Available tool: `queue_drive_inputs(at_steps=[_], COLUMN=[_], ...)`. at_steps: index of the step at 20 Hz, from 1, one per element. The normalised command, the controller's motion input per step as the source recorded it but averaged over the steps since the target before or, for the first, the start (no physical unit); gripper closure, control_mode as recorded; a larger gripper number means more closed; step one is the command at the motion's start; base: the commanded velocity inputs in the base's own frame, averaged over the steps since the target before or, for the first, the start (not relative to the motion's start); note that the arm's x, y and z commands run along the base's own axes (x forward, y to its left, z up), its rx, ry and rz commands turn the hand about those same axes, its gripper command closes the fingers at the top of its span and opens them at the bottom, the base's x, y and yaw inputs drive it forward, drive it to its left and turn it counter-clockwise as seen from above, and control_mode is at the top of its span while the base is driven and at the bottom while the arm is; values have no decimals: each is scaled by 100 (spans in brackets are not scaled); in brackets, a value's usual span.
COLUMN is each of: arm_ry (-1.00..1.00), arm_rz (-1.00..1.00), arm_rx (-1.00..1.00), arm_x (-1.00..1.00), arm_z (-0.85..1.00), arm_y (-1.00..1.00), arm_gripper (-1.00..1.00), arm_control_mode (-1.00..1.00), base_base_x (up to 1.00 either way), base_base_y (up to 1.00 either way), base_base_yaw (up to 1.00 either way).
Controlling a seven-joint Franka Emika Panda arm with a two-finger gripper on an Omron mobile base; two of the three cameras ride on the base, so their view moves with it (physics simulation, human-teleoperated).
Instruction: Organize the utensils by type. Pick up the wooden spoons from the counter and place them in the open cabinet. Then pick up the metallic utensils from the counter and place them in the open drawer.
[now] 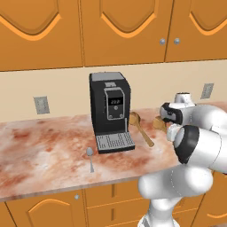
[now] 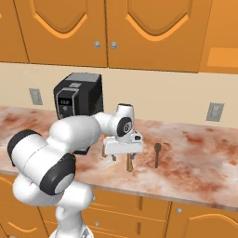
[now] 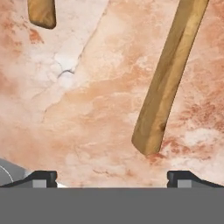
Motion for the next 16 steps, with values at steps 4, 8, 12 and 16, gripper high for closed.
queue_drive_inputs(at_steps=[4,8,12,16], arm_ry=[-1,0,-1,-3], arm_rz=[12,10,9,8], arm_rx=[0,1,5,5], arm_x=[9,16,21,18], arm_z=[-43,-30,-32,-36], arm_y=[-3,-11,-18,-17], arm_gripper=[-100,-100,-100,-100], arm_control_mode=[-100,-100,-100,-100], base_base_x=[0,0,0,0], base_base_y=[0,0,0,0], base_base_yaw=[0,0,0,0])
